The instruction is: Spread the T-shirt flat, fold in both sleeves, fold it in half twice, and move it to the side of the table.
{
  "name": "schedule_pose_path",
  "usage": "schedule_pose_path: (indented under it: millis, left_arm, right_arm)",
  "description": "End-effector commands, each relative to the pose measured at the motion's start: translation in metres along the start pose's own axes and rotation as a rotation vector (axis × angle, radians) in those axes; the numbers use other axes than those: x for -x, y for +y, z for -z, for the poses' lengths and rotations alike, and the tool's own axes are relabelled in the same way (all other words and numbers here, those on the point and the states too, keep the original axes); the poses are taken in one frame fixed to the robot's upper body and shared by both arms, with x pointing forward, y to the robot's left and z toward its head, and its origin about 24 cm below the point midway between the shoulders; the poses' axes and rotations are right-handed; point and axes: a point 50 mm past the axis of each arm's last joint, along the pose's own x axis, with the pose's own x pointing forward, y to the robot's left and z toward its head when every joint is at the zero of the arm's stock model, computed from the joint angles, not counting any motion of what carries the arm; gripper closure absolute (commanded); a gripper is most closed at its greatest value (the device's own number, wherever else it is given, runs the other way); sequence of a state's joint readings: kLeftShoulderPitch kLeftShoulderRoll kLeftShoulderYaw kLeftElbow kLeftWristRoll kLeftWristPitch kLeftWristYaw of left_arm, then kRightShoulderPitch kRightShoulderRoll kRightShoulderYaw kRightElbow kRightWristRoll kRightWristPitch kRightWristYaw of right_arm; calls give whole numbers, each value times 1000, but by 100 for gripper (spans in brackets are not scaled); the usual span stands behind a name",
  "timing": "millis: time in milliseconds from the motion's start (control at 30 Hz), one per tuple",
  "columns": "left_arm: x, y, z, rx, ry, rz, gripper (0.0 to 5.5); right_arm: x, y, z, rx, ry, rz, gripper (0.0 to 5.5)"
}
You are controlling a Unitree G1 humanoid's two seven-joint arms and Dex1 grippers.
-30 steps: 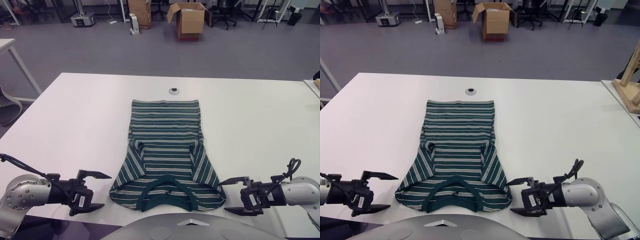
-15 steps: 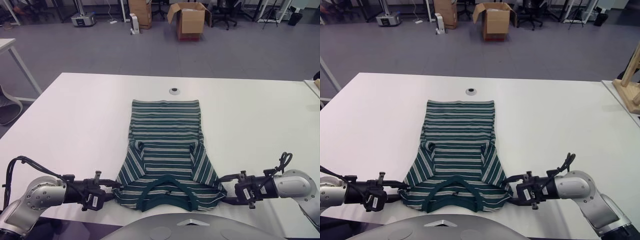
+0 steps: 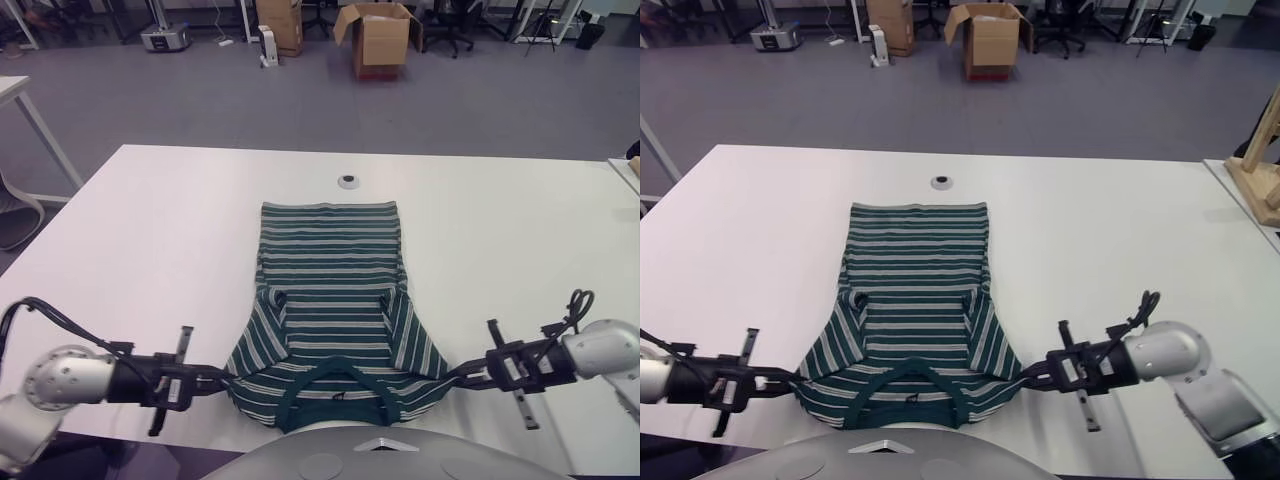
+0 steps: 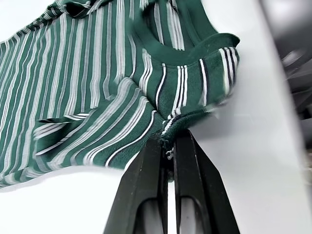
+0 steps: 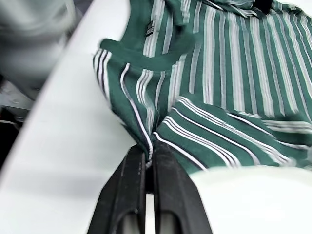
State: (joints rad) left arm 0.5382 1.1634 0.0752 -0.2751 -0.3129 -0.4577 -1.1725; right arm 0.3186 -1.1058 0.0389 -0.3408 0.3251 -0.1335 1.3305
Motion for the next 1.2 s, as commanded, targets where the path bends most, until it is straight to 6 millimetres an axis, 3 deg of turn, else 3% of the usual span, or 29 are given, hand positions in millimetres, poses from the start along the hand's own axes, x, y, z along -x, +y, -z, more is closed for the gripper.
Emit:
schedule_pose_path:
  millis: [33, 133, 200, 367, 500, 567, 633, 833, 967, 1200]
  left_arm:
    - [19, 17, -32, 81, -52, 81, 550]
    - [16, 34, -53, 137, -154, 93, 550]
    - [18, 58, -51, 167, -186, 37, 550]
    - [29, 133, -26, 344, -285, -102, 550]
    - [-1, 173, 6, 484, -331, -148, 550]
    - [-16, 190, 29, 575, -320, -249, 550]
    - [-29, 196, 49, 655, -299, -340, 550]
    - [-51, 182, 85, 802, -224, -465, 550]
    - [-51, 177, 96, 856, -186, -557, 550]
    - [-59, 181, 99, 957, -173, -644, 550]
  right_arm:
    - [36, -6, -27, -148, -13, -116, 548]
    - [53, -24, -45, -185, -52, -121, 548]
    - [56, -52, -46, -194, -111, -50, 548]
    - [65, -129, -34, -338, -212, 45, 548]
    - [59, -174, -9, -468, -227, 163, 548]
    - [45, -193, 3, -524, -231, 265, 548]
    - [26, -202, 12, -562, -219, 327, 548]
    - [-11, -206, 31, -638, -181, 444, 548]
    - [-15, -208, 37, -665, -177, 549, 548]
    - [-19, -212, 43, -667, -114, 686, 548]
